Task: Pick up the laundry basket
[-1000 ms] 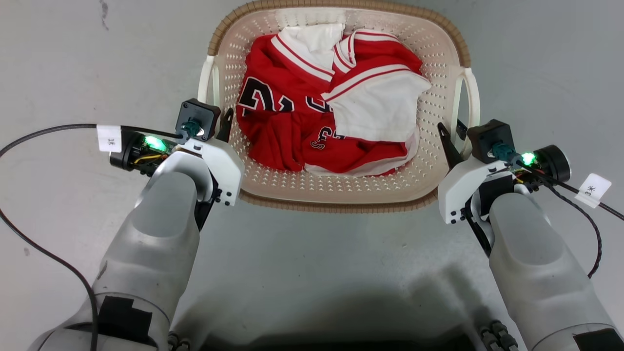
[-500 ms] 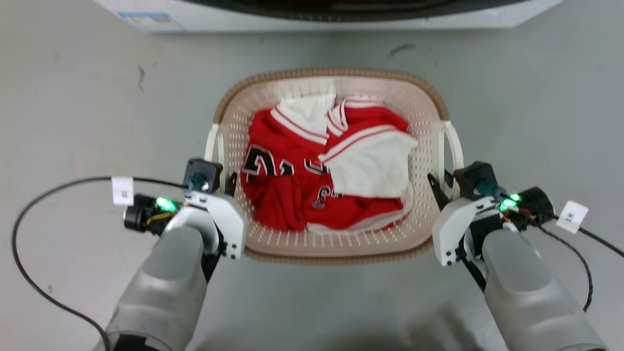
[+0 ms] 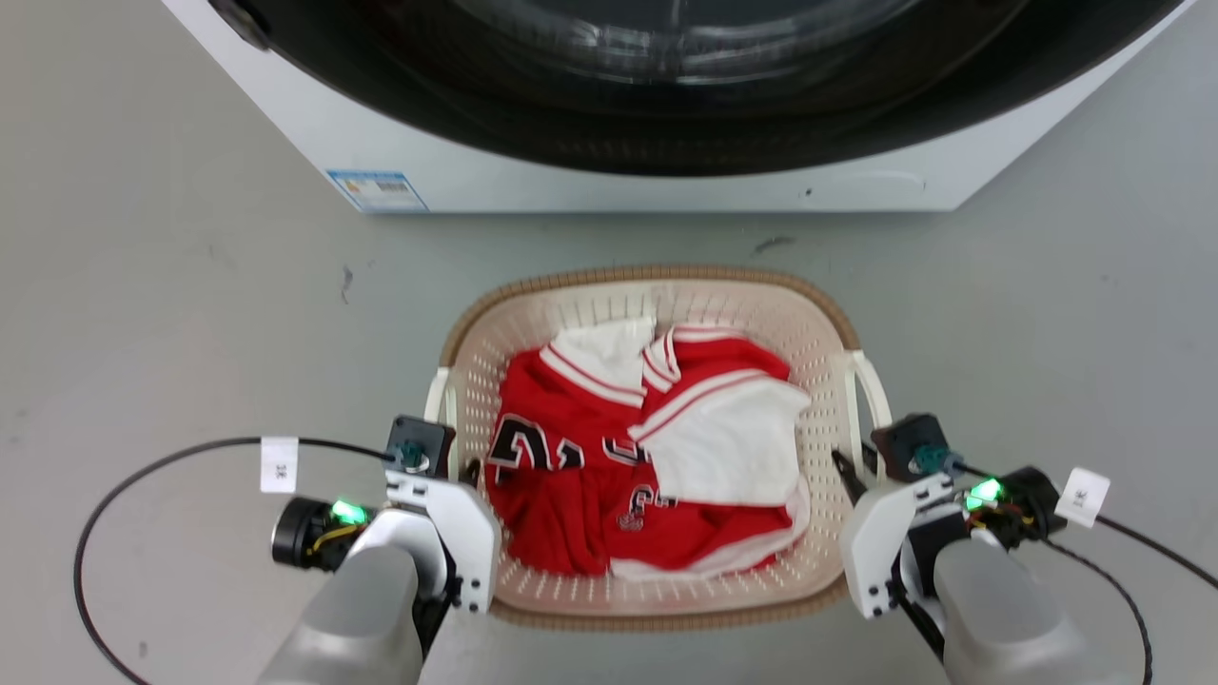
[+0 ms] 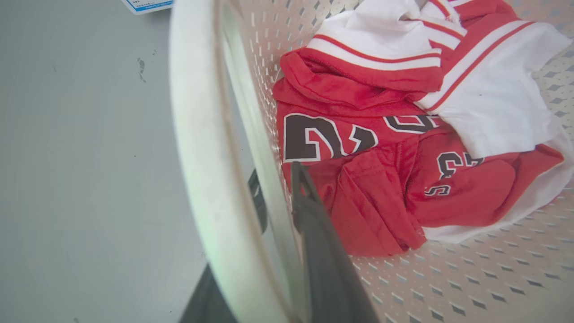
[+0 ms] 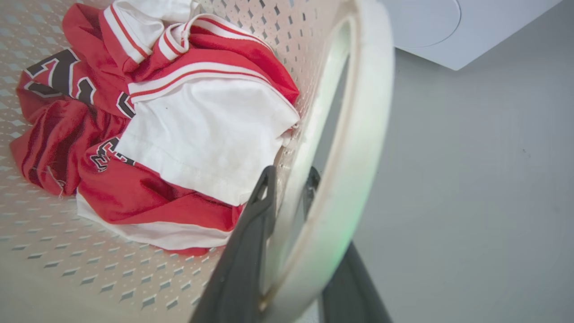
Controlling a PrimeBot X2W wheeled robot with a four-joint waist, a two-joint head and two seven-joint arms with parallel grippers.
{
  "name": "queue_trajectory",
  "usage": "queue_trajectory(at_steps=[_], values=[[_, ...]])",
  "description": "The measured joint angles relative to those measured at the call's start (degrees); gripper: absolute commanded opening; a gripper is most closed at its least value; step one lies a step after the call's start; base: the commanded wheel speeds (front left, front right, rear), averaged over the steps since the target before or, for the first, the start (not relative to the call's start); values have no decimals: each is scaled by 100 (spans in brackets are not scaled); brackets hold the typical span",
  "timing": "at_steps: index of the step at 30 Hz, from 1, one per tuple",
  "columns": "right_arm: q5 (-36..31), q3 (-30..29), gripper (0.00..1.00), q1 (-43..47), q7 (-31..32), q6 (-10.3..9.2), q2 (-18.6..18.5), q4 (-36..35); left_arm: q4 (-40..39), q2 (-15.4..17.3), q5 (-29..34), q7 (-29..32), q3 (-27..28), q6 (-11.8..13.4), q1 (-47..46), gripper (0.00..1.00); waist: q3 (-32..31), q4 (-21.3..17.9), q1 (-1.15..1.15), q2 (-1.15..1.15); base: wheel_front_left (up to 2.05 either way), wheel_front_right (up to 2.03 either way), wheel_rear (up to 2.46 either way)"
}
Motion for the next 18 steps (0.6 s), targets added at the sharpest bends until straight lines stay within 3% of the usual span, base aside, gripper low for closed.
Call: queue_trajectory(at_steps=[18], values=[[754,878,0,703,259,0,-16,291,18,7,-856,480,-745,1,914,0,-1438,49,-1,0,0,0,0]])
